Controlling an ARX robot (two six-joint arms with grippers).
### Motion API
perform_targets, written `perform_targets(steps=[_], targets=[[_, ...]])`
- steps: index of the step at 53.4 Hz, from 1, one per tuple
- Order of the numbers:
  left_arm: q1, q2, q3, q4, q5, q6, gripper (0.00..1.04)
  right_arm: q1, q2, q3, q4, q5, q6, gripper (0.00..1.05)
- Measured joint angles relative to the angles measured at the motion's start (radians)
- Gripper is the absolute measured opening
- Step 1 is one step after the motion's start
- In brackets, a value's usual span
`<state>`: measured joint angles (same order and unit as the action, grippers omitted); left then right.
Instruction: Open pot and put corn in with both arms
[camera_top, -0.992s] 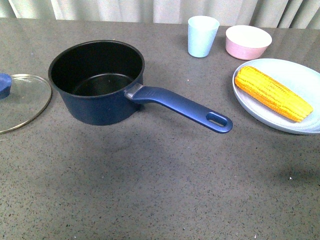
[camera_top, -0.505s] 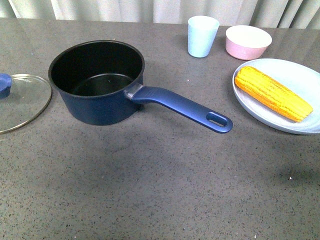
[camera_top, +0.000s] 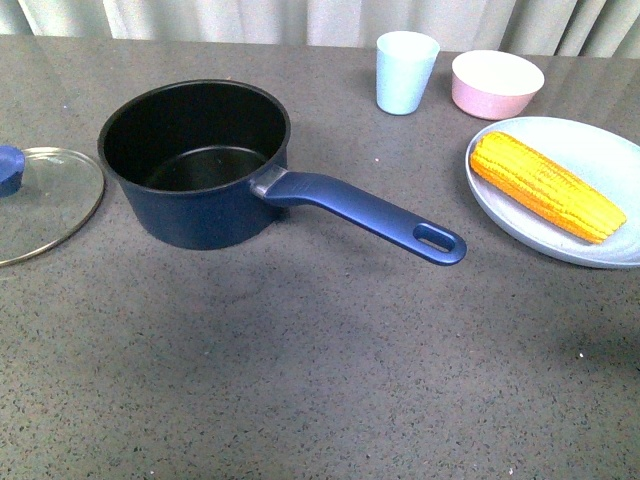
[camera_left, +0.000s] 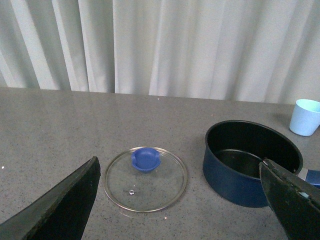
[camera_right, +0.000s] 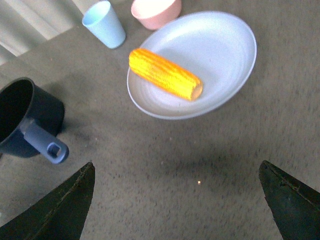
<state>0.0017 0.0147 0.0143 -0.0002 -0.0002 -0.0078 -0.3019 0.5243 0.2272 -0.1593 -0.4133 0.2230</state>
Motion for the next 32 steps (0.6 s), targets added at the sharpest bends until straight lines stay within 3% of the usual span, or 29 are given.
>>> perform_targets(steps=[5, 14, 23, 32], targets=[[0.000, 0.000, 0.000, 0.000, 0.000, 0.000, 0.96, -0.051, 0.182, 0.065, 0.140, -0.053, -0.100, 0.96], [0.000, 0.000, 0.000, 0.000, 0.000, 0.000, 0.96, -0.044, 0.560, 0.211, 0.336, -0.035, -0.340, 0.96], [0.000, 0.000, 0.000, 0.000, 0.000, 0.000, 0.96, 0.043, 0.955, 0.443, 0.312, -0.028, -0.605, 0.96], [0.000, 0.000, 0.000, 0.000, 0.000, 0.000, 0.96, 0.114, 1.154, 0.628, 0.273, 0.009, -0.756, 0.96]])
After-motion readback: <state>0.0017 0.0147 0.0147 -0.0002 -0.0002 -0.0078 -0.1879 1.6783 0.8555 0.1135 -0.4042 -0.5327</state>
